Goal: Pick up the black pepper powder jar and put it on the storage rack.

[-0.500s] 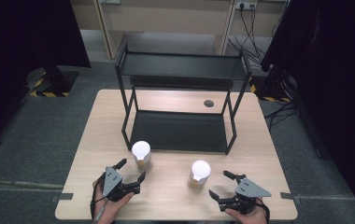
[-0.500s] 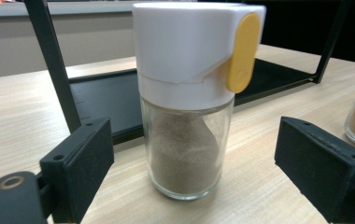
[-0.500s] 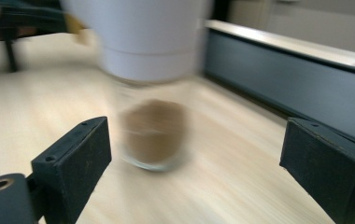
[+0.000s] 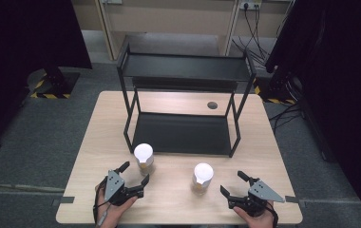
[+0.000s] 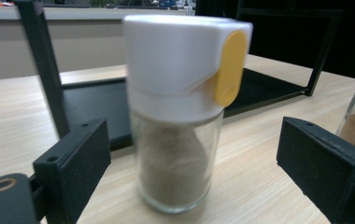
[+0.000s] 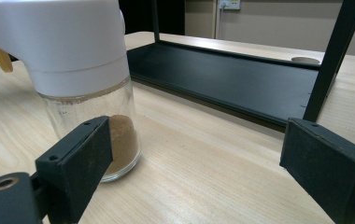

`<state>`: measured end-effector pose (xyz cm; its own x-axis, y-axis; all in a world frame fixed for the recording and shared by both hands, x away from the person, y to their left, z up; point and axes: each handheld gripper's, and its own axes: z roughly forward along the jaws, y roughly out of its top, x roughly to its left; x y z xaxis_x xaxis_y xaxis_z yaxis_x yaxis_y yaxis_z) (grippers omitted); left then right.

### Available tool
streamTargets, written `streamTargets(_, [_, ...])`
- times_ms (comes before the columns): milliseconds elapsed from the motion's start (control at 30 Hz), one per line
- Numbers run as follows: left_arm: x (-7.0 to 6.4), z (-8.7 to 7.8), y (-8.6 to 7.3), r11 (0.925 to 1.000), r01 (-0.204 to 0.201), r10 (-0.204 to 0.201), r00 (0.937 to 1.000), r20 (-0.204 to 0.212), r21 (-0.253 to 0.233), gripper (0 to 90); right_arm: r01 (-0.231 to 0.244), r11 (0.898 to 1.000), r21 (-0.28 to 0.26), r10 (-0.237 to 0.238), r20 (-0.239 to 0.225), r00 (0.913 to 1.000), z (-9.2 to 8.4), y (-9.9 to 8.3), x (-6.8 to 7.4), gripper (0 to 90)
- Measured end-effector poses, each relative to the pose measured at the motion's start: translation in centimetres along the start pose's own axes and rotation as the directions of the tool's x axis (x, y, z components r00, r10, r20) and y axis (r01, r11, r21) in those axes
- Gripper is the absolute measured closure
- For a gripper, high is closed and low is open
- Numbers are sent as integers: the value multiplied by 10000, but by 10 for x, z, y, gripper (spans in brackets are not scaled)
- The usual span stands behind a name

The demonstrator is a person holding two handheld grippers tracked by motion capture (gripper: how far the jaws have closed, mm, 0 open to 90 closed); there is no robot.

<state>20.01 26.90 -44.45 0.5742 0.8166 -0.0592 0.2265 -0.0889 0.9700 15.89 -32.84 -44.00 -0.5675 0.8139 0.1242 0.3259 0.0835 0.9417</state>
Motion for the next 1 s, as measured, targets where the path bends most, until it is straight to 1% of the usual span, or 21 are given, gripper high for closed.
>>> streamTargets(100, [-3,7,3,10000,-52,51,9998,-190,-60,94,8,10000,45,-7,-58,10000,0,1,-1,95])
streamTargets(133, [-3,7,3,10000,-52,51,9998,-190,-60,94,8,10000,45,-7,-58,10000,0,1,-1,95])
streamTargets(200, [-6,12,4,9999,7,-12,9993,-382,-123,95,-46,10000,79,46,-90,9999,1,1,-2,95])
streamTargets(267, [-6,15,6,9999,-7,0,9989,-464,-148,97,-68,9999,102,69,-106,9999,1,2,-2,95])
streamTargets(467, [-7,24,9,9999,-107,101,9987,-498,-117,99,-79,9999,104,80,-144,9999,1,2,-3,95])
streamTargets(667, [-8,35,11,9999,-124,123,9975,-697,-13,118,-83,9999,113,85,-160,9998,1,2,-3,95])
streamTargets(967, [-5,45,10,9998,-149,159,9974,-700,155,189,-81,9998,157,84,-210,9997,2,3,-4,95])
streamTargets(1000, [-5,47,9,9997,-153,165,9969,-771,165,202,-77,9999,153,80,-211,9997,2,3,-4,95])
